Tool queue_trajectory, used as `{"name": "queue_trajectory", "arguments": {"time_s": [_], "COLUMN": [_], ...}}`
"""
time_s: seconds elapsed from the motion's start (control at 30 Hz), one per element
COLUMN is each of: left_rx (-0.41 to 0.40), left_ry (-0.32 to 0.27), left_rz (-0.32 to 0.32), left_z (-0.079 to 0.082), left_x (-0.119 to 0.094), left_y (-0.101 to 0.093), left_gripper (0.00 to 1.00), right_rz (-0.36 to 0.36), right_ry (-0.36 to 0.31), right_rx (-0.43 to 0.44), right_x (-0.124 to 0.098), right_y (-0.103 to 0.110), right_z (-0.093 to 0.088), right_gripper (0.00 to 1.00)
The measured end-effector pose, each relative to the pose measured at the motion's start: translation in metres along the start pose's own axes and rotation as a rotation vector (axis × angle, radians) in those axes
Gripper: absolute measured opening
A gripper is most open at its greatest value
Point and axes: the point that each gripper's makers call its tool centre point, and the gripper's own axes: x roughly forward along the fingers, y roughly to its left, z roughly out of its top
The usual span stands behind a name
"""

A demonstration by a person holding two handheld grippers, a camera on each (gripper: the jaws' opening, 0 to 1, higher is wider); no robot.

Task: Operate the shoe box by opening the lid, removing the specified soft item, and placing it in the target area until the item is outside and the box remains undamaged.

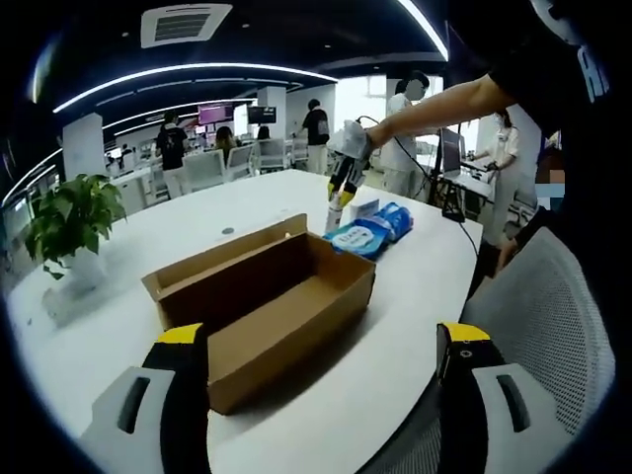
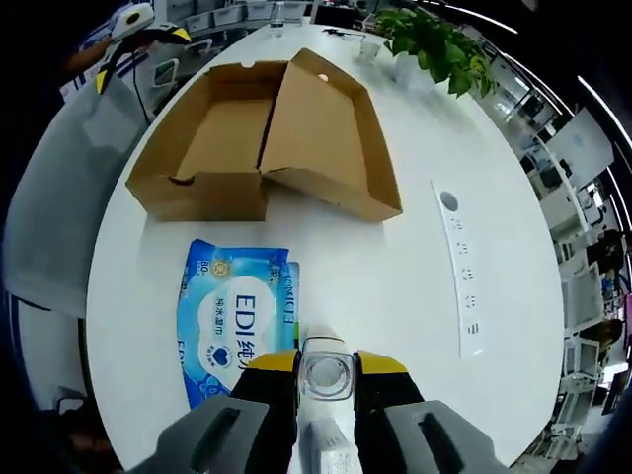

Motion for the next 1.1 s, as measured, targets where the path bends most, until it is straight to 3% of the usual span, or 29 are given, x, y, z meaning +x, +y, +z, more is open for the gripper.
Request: {"name": "queue_trajectory", "arguments": {"time_s": [0.7,0.9,1.03,1.1], "left_rx": [-0.011,-0.014,-0.014,-0.015], "left_ry": [0.029,0.026,0.032,0.035], "left_rz": [0.05,0.052,0.057,0.057], "left_z": [-0.012,-0.013,-0.015,-0.017], "left_x": [-0.007,-0.008,-0.009,-0.008], "left_y": [0.012,0.012,0.013,0.013], "left_gripper": [1.0,1.0,0.99,0.99], "right_rz": [0.008,0.012,0.009,0.006], "right_ry": [0.019,0.007,-0.032,-0.039], "right_rx": [0.001,0.035,0.145,0.146], "right_x": [0.001,0.0,-0.001,-0.002], "right_y": [-0.009,-0.009,-0.012,-0.015], "right_z": [0.0,0.003,0.01,0.012], "right_gripper": [0.2,0.21,0.24,0.22]}}
